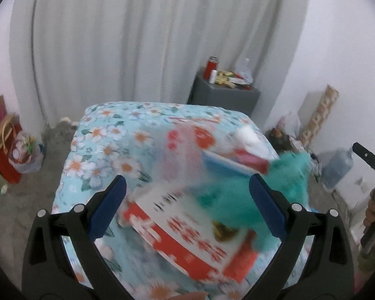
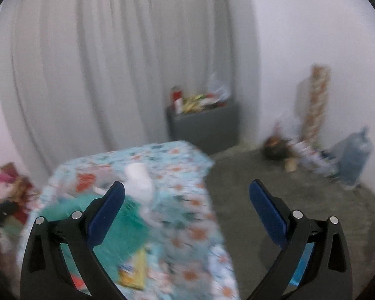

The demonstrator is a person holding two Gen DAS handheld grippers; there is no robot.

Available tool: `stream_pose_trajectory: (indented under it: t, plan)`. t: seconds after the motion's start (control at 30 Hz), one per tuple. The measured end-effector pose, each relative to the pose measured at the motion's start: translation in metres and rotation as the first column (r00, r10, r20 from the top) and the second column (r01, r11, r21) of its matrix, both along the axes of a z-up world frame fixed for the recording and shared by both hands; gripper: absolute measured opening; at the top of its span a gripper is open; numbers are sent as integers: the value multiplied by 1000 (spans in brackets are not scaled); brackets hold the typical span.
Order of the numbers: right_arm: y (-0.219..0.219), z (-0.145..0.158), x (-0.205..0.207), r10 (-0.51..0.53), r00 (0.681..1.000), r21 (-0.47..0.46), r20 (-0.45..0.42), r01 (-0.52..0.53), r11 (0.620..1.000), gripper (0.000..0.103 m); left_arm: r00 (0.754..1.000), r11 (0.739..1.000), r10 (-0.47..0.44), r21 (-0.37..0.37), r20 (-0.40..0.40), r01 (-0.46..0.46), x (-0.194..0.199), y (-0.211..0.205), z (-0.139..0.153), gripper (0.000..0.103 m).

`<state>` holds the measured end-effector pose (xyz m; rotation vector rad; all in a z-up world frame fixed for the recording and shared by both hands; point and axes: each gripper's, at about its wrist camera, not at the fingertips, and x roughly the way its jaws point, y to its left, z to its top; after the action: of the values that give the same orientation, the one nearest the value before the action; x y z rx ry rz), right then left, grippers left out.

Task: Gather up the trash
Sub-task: 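Grasp the white paper cup with the right tool while the left grasps a clear wrapper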

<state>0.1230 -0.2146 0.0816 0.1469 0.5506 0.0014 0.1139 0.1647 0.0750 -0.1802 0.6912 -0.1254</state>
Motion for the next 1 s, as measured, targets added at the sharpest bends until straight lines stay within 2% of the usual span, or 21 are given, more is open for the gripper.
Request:
stream_pose_trajectory:
  t: [0.1, 0.17, 0.2, 0.23, 0.27, 0.33, 0.43, 0.57, 0.67, 0.8, 0.83, 0.87, 0.9, 0.93, 0.97, 1.0]
  plan:
    - [-2, -10, 64, 167, 977, 159, -133, -145, 976, 97, 999, 998, 7, -57, -38, -9, 27, 18, -3, 94]
    - [0, -30, 116, 305, 918, 324, -254, -216, 921, 97, 998, 994, -21, -104, -61, 15, 48, 21, -8, 94]
    - [2, -40, 135, 351, 889, 381, -295, -227, 896, 97, 995, 991, -46, -127, -87, 35, 58, 22, -12, 94]
    - [7, -53, 161, 417, 840, 445, -348, -243, 862, 97, 990, 985, -75, -164, -124, 54, 71, 23, -17, 94]
    - [13, -63, 176, 441, 813, 465, -379, -244, 851, 97, 984, 978, -89, -198, -156, 57, 84, 25, -22, 94]
    - [26, -85, 212, 483, 757, 479, -440, -258, 839, 97, 975, 969, -110, -240, -196, 61, 101, 24, -31, 94]
    - [40, -112, 251, 480, 717, 455, -505, -251, 854, 97, 957, 962, -157, -257, -243, 93, 125, 17, -42, 94]
    - [62, -136, 279, 492, 658, 394, -570, -307, 866, 97, 943, 973, -185, -189, -275, 136, 144, 0, -50, 94]
    - [79, -153, 289, 503, 615, 344, -607, -367, 864, 97, 927, 980, -191, -117, -323, 161, 158, -13, -62, 81]
    - [90, -176, 299, 502, 584, 320, -638, -391, 863, 96, 912, 988, -156, -69, -379, 140, 174, -16, -81, 57]
    - [91, -178, 301, 499, 588, 316, -637, -391, 864, 91, 914, 989, -144, -66, -379, 129, 176, -13, -83, 50]
    - [91, -180, 303, 494, 595, 312, -634, -388, 867, 85, 916, 990, -141, -79, -375, 120, 177, -10, -83, 47]
    - [88, -179, 302, 493, 601, 316, -630, -382, 869, 83, 917, 989, -140, -97, -374, 111, 177, -6, -83, 40]
    - [85, -179, 302, 495, 613, 328, -616, -371, 869, 77, 919, 987, -136, -127, -371, 95, 178, 0, -83, 32]
    - [82, -178, 302, 500, 628, 343, -596, -363, 866, 70, 921, 986, -133, -147, -367, 83, 177, 6, -83, 29]
    - [79, -177, 302, 505, 639, 356, -580, -359, 863, 68, 922, 985, -130, -158, -364, 76, 176, 9, -83, 23]
